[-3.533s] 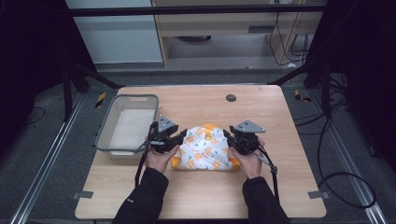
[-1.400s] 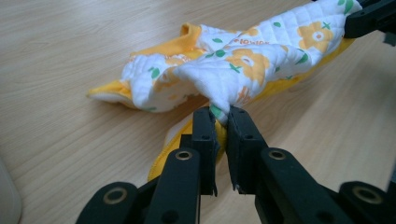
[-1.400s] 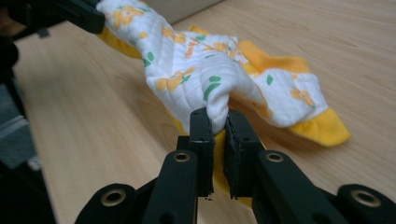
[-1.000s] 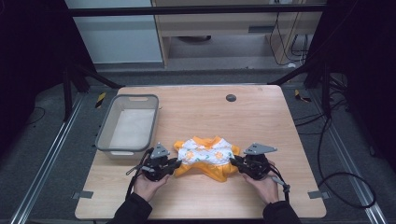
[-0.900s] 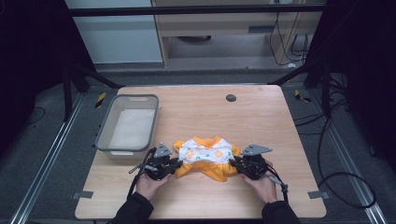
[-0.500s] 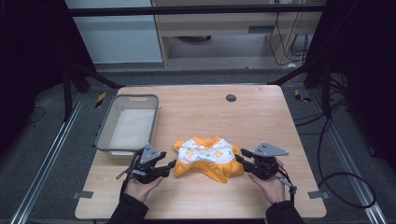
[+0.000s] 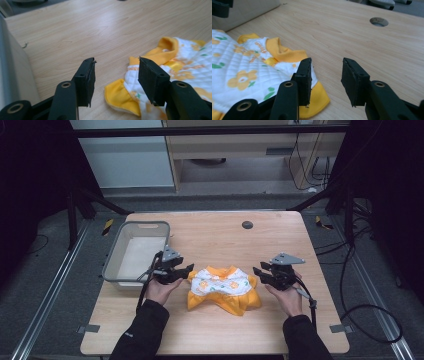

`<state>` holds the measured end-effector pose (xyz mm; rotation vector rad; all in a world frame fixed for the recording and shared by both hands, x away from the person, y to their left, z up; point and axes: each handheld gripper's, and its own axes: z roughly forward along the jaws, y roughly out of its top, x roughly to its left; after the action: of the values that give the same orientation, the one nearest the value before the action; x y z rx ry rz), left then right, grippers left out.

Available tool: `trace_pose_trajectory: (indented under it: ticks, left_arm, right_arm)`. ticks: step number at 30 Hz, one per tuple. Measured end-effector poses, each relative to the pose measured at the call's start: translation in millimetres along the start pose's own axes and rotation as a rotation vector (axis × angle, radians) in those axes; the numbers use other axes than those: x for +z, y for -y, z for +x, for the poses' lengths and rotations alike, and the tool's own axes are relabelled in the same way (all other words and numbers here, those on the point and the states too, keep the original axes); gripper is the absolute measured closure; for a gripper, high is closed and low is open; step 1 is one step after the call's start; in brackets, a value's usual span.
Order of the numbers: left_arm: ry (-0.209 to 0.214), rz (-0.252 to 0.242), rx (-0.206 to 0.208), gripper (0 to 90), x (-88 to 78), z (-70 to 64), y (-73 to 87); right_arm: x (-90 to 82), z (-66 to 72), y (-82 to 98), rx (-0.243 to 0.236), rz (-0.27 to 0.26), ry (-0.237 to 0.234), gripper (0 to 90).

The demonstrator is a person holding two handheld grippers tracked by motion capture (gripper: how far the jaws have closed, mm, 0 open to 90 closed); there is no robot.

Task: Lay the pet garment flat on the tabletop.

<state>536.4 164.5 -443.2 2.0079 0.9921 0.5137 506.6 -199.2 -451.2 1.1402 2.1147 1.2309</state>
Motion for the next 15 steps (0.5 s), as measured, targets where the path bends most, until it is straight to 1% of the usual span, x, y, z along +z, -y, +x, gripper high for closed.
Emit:
trace_pose_trajectory:
  ticks: [1, 2, 3, 5, 6, 7, 8, 10, 11, 12, 14, 15]
  left_arm:
    - [0.000, 0.000, 0.000, 47.2, 0.0, 0.0, 0.0]
    - [0.013, 0.029, -0.015, 47.0, 14.5, 0.9, 1.2]
    - [0.013, 0.029, -0.015, 47.0, 14.5, 0.9, 1.2]
    - [0.036, 0.063, -0.029, 46.9, 26.7, 1.6, 4.5]
    - [0.040, 0.085, -0.031, 46.7, 33.2, 0.8, 7.0]
    - [0.044, 0.103, -0.026, 46.7, 36.8, -0.2, 8.5]
    - [0.048, 0.129, -0.010, 46.3, 41.4, -1.7, 11.2]
    - [0.063, 0.144, -0.012, 46.5, 45.2, -3.4, 15.4]
    - [0.069, 0.146, -0.015, 46.5, 46.6, -4.3, 17.7]
    - [0.069, 0.159, -0.008, 46.4, 48.0, -5.0, 20.1]
    - [0.071, 0.177, 0.002, 46.3, 49.1, -5.7, 24.0]
    - [0.068, 0.181, 0.004, 46.4, 49.7, -6.3, 25.0]
  right_arm:
    - [0.0, 0.0, 0.0, 0.000, 0.000, 0.000, 59.3]
    - [11.6, 0.2, 0.5, 0.016, 0.023, -0.015, 58.1]
    - [11.6, 0.2, 0.5, 0.016, 0.023, -0.015, 58.1]
    - [22.8, 1.2, 1.8, -0.001, 0.048, -0.024, 57.2]
    - [33.1, 2.8, 4.1, -0.012, 0.080, -0.027, 57.0]
    - [33.1, 2.8, 4.1, -0.012, 0.080, -0.027, 57.0]
    - [35.9, 3.0, 5.0, -0.011, 0.089, -0.032, 57.0]
    - [45.2, 3.9, 9.3, -0.016, 0.120, -0.054, 57.0]
    - [45.2, 3.9, 9.3, -0.016, 0.120, -0.054, 57.0]
    - [51.4, 6.2, 13.9, -0.020, 0.158, -0.066, 56.9]
    - [52.8, 6.8, 15.4, -0.028, 0.167, -0.066, 57.4]
    - [55.5, 8.2, 18.1, -0.022, 0.185, -0.075, 57.7]
